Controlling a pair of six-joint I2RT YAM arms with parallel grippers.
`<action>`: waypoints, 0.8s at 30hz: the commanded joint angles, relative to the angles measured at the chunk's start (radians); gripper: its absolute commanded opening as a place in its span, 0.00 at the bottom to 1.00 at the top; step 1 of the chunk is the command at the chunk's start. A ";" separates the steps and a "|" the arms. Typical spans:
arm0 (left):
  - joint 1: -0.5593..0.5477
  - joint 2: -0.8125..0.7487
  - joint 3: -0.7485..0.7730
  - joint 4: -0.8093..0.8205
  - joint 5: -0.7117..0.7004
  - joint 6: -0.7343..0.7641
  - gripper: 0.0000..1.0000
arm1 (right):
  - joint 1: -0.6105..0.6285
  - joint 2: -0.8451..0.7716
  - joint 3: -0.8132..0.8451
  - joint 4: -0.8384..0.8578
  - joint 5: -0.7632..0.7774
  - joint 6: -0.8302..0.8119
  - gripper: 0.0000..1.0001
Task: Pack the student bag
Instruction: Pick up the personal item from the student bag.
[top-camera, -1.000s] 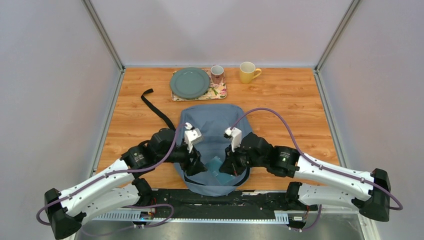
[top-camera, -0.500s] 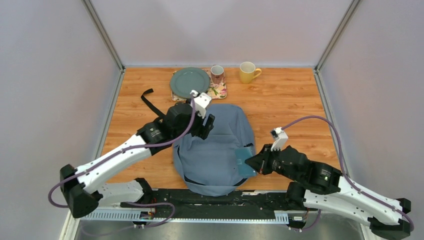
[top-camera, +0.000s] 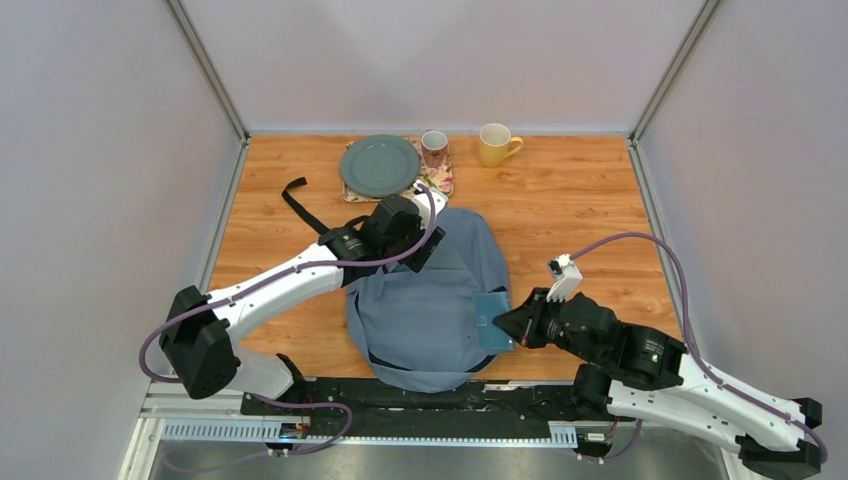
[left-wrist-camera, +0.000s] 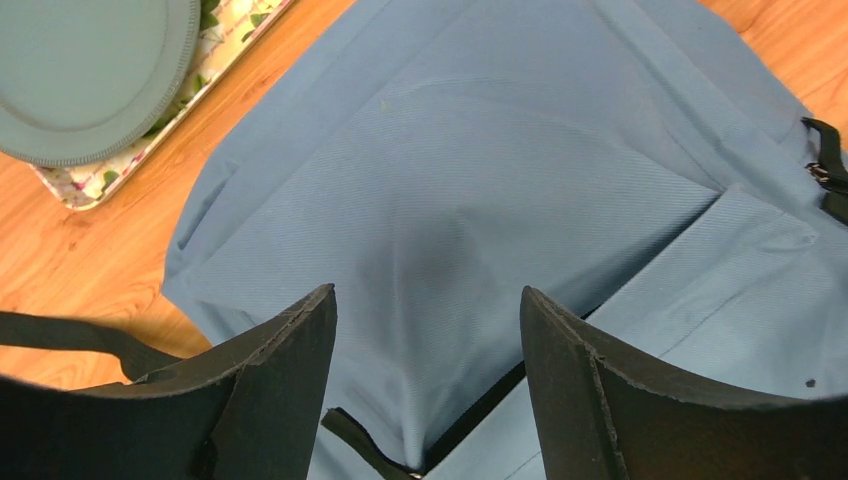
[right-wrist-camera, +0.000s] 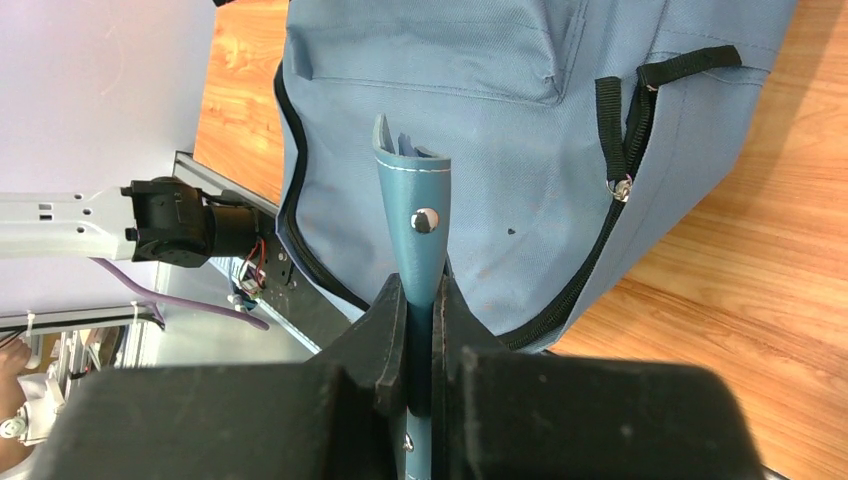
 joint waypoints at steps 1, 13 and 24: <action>0.013 -0.016 0.006 -0.012 0.042 -0.016 0.74 | 0.002 0.002 0.005 0.053 0.016 0.020 0.00; 0.011 -0.108 -0.085 0.060 0.166 -0.079 0.69 | 0.002 0.071 0.001 0.131 0.008 0.026 0.00; 0.013 -0.190 -0.139 0.178 0.383 -0.050 0.76 | 0.002 0.092 -0.022 0.159 -0.001 0.044 0.00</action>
